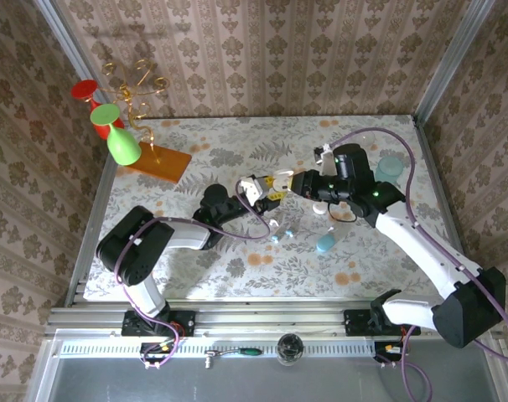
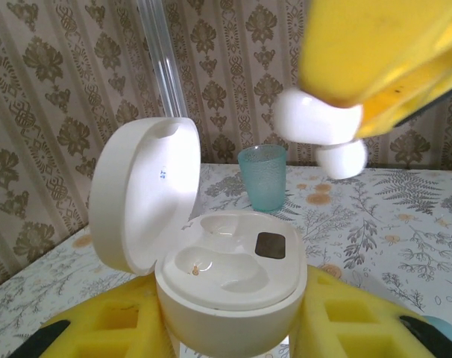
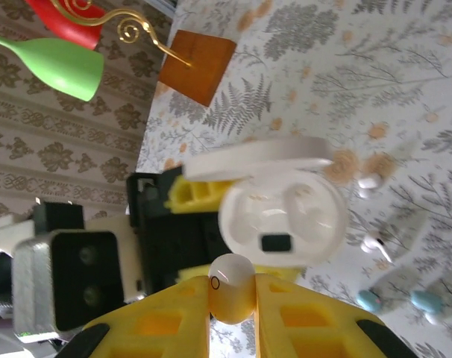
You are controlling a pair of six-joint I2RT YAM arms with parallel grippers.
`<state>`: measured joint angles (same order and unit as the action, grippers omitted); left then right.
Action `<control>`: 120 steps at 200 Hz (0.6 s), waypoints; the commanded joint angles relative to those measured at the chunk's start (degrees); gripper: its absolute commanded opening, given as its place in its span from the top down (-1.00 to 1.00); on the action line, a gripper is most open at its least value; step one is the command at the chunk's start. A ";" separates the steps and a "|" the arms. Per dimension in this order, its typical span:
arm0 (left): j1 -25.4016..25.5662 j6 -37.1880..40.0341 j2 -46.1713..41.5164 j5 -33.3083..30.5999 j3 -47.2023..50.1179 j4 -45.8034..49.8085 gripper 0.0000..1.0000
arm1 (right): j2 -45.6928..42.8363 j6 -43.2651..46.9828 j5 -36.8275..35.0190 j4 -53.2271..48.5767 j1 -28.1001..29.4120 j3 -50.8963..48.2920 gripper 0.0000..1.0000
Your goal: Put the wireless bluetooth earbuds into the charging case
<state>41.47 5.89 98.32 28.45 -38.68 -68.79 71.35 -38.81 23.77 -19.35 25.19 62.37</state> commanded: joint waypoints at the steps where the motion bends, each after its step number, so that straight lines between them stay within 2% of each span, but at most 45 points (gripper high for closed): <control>1: 0.72 2.17 -0.01 0.21 -1.84 -0.16 0.33 | 2.55 0.49 -1.66 1.45 1.12 2.84 0.57; 120: 0.85 0.67 -1.20 -1.69 -1.09 -1.50 0.33 | 6.79 0.84 -2.43 1.43 1.69 3.36 0.59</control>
<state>42.35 7.33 98.30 27.38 -39.05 -68.62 77.65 -38.59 22.24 -18.33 26.52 65.21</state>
